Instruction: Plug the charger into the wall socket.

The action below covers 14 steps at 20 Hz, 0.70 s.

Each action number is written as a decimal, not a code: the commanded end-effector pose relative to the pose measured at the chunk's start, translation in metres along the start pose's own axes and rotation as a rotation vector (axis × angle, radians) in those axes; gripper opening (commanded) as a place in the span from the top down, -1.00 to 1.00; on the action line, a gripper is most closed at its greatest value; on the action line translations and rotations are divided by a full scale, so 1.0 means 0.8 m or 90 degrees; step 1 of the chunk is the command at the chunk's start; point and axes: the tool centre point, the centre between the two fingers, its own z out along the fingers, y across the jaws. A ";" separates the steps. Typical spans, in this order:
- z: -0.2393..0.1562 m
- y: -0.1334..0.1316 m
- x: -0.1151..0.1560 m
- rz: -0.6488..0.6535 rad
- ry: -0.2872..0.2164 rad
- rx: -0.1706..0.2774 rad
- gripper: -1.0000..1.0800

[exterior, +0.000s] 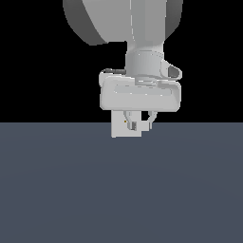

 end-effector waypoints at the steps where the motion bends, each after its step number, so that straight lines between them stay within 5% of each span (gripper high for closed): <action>1: -0.004 -0.004 0.011 0.014 0.000 -0.002 1.00; 14: -0.009 -0.009 0.030 0.034 -0.001 -0.005 1.00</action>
